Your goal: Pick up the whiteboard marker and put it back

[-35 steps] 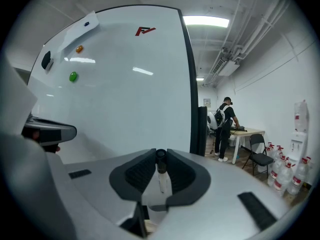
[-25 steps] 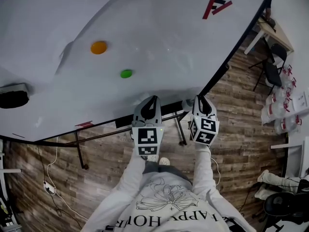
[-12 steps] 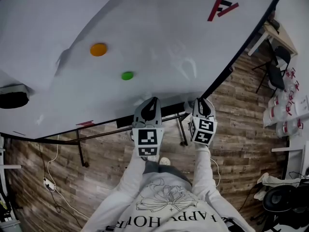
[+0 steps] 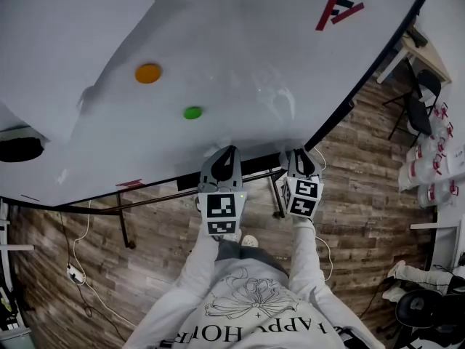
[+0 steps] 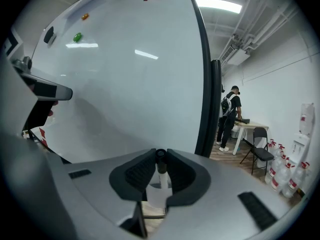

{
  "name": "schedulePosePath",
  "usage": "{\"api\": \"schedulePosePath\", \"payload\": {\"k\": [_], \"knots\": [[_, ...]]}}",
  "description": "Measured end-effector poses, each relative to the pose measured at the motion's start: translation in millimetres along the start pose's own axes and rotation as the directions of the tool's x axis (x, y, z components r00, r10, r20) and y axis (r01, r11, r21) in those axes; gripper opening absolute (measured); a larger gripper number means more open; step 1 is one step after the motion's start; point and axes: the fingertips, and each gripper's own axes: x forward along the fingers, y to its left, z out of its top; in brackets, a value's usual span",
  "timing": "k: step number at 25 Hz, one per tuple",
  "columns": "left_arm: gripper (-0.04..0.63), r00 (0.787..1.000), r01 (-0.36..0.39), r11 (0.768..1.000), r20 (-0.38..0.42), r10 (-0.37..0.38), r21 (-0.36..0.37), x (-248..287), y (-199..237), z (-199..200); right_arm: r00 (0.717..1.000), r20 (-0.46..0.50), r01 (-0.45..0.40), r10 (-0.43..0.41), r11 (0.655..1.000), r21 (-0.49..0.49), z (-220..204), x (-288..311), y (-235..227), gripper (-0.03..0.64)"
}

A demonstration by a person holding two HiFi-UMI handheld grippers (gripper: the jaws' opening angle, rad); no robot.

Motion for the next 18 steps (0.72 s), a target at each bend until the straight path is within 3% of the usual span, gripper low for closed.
{"api": "schedulePosePath", "payload": {"k": [8, 13, 18], "knots": [[0.008, 1.0, -0.008, 1.0, 0.001, 0.008, -0.001, -5.6, 2.7, -0.6, 1.0, 0.0, -0.029, 0.029, 0.999, 0.025, -1.5, -3.5, 9.1, 0.072], [0.008, 1.0, -0.011, 1.0, 0.009, 0.011, 0.0, -8.8, 5.0, 2.3, 0.998, 0.018, -0.064, 0.063, 0.997, 0.04, 1.9, -6.0, 18.3, 0.114], [0.008, 1.0, -0.014, 1.0, 0.02, 0.014, -0.005, -12.9, 6.9, 6.1, 0.996, 0.067, -0.069, 0.066, 0.996, 0.047, 19.4, -17.5, 22.1, 0.123]]}}
